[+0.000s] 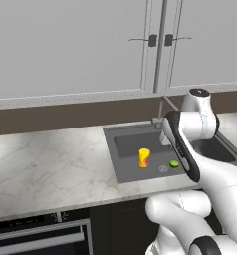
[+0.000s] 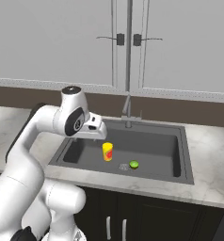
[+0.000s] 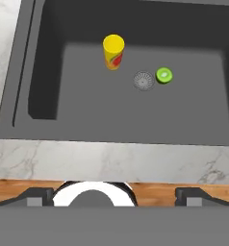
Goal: Pick the cup and tupperware and place them in the sink. Then turn on the water.
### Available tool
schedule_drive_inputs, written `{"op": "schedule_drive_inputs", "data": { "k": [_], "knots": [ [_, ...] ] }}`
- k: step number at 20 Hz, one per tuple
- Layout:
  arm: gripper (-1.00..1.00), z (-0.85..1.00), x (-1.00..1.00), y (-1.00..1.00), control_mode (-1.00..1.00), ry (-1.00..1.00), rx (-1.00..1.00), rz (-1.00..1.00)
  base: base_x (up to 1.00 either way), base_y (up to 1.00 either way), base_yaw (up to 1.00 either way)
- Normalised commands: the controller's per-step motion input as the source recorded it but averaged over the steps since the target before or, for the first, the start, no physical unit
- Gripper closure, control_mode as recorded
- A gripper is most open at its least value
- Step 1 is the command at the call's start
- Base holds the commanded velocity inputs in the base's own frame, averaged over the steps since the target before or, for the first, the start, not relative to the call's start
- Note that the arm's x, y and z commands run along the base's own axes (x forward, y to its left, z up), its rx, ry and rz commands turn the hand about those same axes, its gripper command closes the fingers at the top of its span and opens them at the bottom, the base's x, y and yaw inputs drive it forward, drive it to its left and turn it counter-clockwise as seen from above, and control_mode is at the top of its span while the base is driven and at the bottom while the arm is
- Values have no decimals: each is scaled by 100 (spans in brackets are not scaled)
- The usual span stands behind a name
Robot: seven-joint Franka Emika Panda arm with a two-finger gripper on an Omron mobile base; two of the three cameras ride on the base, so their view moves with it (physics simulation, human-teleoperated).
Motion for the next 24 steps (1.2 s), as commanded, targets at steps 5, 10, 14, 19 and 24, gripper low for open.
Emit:
{"op": "schedule_drive_inputs", "data": {
  "k": [5,10,14,19,24],
  "knots": [
    [-100,47,-45,-19,-100,0,0,0,0,0,0],
    [-100,46,-48,-14,-100,0,0,0,0,0,0],
    [-100,31,-51,-7,-100,0,0,0,0,0,0],
    [-100,0,0,0,100,0,0,0,-71,2,1],
    [-100,0,0,0,100,0,0,0,-83,40,20]
  ]
}}
